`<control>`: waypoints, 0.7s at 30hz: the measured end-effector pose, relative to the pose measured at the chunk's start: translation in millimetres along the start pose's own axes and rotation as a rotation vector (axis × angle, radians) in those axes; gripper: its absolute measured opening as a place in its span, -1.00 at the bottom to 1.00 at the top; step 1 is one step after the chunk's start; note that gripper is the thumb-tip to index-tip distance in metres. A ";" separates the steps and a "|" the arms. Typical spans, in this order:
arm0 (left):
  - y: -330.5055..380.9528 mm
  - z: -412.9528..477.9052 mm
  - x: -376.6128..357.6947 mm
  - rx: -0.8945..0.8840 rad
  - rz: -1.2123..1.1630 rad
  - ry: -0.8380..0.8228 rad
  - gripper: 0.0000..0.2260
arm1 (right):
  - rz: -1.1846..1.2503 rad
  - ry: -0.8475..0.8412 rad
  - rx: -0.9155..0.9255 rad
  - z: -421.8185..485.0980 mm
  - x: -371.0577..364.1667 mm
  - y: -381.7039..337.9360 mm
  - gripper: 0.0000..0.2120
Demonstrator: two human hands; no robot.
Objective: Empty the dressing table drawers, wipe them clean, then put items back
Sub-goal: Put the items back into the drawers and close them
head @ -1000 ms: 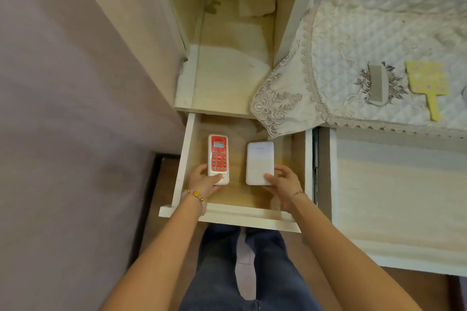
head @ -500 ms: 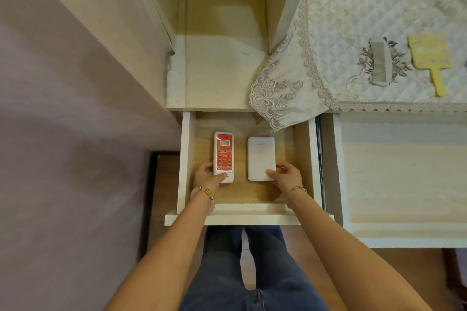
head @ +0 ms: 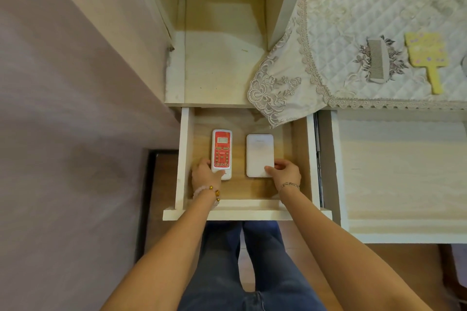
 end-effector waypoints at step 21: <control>115.3 -67.2 102.3 -1.094 0.452 0.390 -0.55 | -0.337 0.266 1.000 -61.4 111.4 -111.7 -0.50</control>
Point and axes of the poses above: each hand's wrist, its own z-axis towards the middle knuckle, its own x-axis out of the back of the hand, y = z × x, the point moved 7 cm from there along z, towards the middle knuckle, and after that the axes turned 11 degrees about y, right-handed, at the moved point
